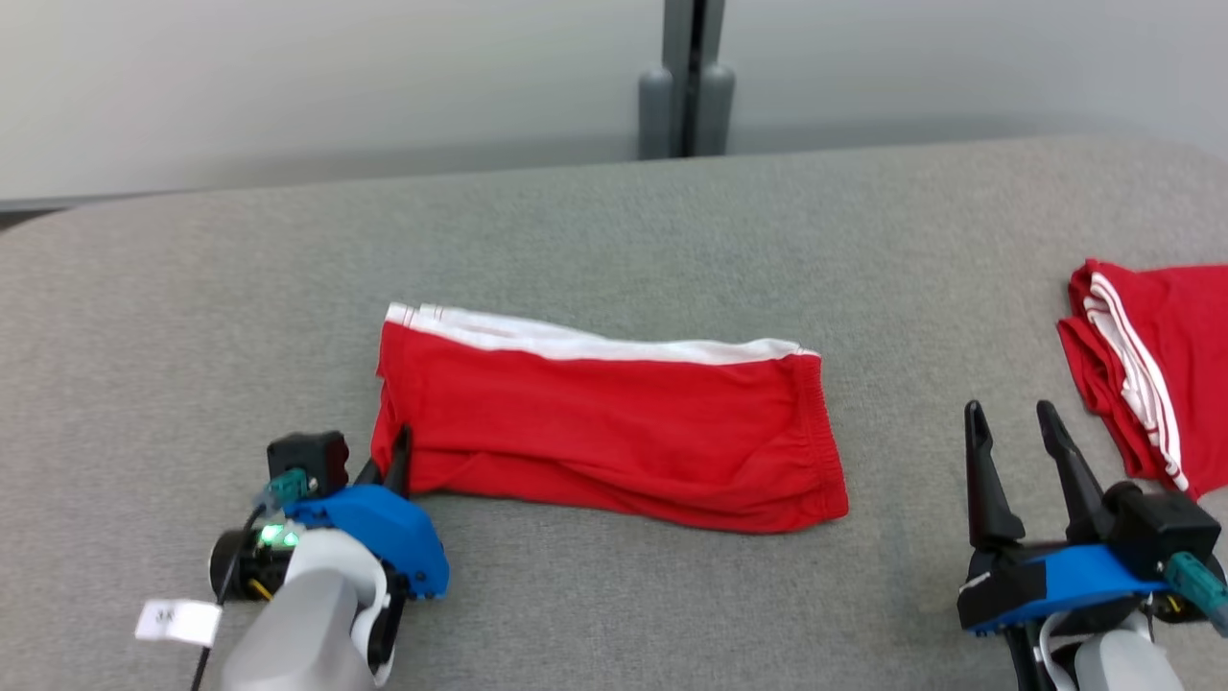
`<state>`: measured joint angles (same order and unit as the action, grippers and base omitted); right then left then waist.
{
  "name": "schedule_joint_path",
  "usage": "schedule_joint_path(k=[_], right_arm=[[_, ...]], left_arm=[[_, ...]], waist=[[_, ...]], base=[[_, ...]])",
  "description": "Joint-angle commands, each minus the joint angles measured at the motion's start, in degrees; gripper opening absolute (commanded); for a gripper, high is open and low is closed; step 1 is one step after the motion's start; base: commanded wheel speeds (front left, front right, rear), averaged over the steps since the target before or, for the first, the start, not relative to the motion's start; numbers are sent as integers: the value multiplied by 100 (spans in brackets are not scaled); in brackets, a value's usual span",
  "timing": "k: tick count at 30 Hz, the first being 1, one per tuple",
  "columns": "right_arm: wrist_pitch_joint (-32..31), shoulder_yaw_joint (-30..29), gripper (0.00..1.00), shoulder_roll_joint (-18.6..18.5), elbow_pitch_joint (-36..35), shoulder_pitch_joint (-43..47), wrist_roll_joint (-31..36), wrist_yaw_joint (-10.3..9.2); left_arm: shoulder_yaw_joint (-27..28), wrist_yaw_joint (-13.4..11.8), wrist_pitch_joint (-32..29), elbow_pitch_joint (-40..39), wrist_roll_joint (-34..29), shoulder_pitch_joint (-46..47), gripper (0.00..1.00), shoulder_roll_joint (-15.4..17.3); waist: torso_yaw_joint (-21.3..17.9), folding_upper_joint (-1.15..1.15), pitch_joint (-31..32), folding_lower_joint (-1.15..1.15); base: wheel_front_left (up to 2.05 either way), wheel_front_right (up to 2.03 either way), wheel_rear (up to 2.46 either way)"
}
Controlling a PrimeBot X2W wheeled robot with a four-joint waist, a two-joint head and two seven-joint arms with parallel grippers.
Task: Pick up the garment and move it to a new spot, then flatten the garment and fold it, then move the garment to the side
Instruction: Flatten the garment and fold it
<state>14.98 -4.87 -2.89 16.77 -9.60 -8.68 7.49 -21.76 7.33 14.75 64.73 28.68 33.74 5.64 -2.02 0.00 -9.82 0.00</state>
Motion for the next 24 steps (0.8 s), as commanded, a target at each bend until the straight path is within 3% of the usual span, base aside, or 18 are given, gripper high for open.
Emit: schedule_joint_path(k=[1,7,11,12,13,14,24], right_arm=[[24,-23,100,-7,30,138,37,0],[24,55,100,-6,125,388,59,0],[24,218,100,-7,141,441,33,0],[24,288,100,-7,146,420,24,0],[24,366,100,-7,150,383,24,0],[24,450,100,-7,163,326,9,0],[24,952,100,-9,935,-599,129,0]], left_arm=[[57,-94,40,-90,8,-221,0,-14],[430,-447,46,-1041,-78,-1137,0,-122],[509,-513,48,-1545,-242,-1685,0,-179],[525,-541,48,-1647,-289,-1783,40,-190],[558,-563,48,-1728,-307,-1875,92,-202],[584,-592,48,-1840,-355,-1945,100,-213],[523,-566,49,-2459,-604,-2111,100,-273]], waist=[[46,0,141,0],[304,0,441,0],[438,0,485,0],[467,0,484,0],[497,0,480,0],[526,0,471,0],[908,0,133,0]], base=[[0,0,0],[0,0,0],[0,0,0],[0,0,0],[0,0,0],[0,0,0],[0,0,0]])
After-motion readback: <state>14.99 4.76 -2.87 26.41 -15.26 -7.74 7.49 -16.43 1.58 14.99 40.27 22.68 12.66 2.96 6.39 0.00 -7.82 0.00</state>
